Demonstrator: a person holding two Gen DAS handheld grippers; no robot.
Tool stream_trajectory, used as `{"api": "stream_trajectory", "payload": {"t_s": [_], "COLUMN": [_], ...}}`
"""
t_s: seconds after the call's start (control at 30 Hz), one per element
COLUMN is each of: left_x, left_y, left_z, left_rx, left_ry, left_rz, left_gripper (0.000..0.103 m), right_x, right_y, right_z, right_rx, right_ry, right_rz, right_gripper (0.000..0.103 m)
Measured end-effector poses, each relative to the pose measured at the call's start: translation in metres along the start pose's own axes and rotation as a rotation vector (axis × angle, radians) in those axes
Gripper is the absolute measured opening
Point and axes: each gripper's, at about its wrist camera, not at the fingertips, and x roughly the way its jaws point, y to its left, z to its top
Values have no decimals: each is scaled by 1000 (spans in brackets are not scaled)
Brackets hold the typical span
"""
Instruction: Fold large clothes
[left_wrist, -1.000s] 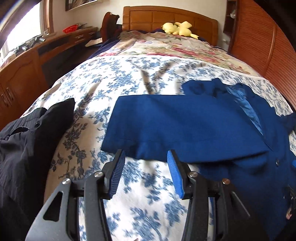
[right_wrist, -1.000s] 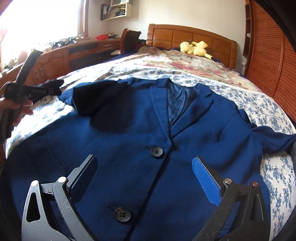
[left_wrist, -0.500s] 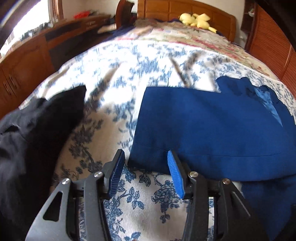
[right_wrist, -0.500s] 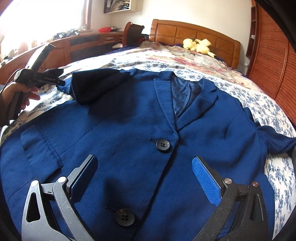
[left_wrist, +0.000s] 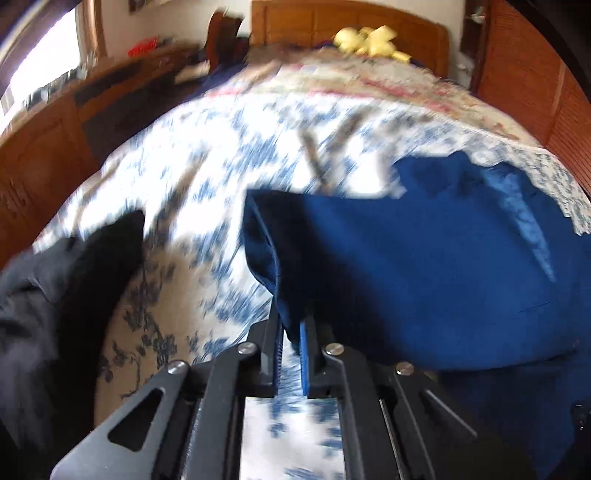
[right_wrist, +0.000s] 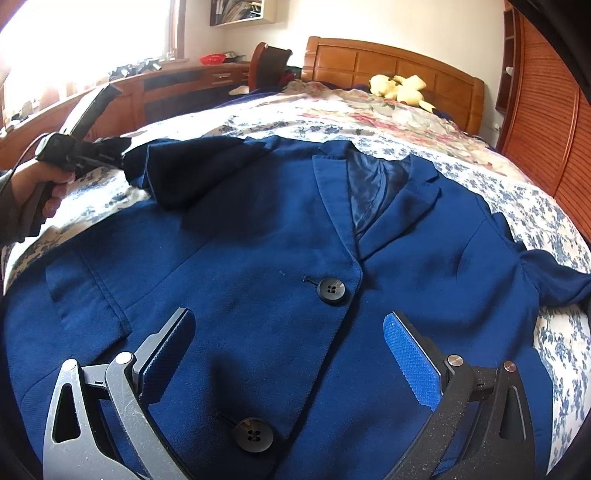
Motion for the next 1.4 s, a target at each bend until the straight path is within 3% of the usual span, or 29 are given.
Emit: {"api": "stream_trajectory", "payload": {"t_s": [0.2, 0.4, 0.67, 0.77, 1.0, 1.13, 1.4], "left_x": [-84, -146, -198, -209, -196, -187, -178], "left_y": [-70, -141, -219, -239, -247, -238, -200], "left_z": [35, 52, 38, 23, -19, -48, -84], "left_rx": [105, 195, 293, 318, 335, 329, 265], "left_ry": [-163, -261, -308, -319, -304, -316, -311], "left_rz": [-71, -166, -326, -325, -353, -368, -361], "left_gripper": [2, 2, 2, 3, 15, 27, 37], "right_x": [-24, -63, -108, -113, -110, -102, -82], "right_y": [-16, -58, -121, -137, -141, -135, -114], "right_z": [7, 12, 2, -3, -8, -9, -7], "right_rx": [23, 93, 184, 219, 226, 212, 175], "right_ry": [-42, -107, -166, -166, -145, -128, -98], "right_rz": [-4, -38, -112, -118, -116, -111, -79], "right_gripper": [103, 103, 103, 103, 103, 103, 103]}}
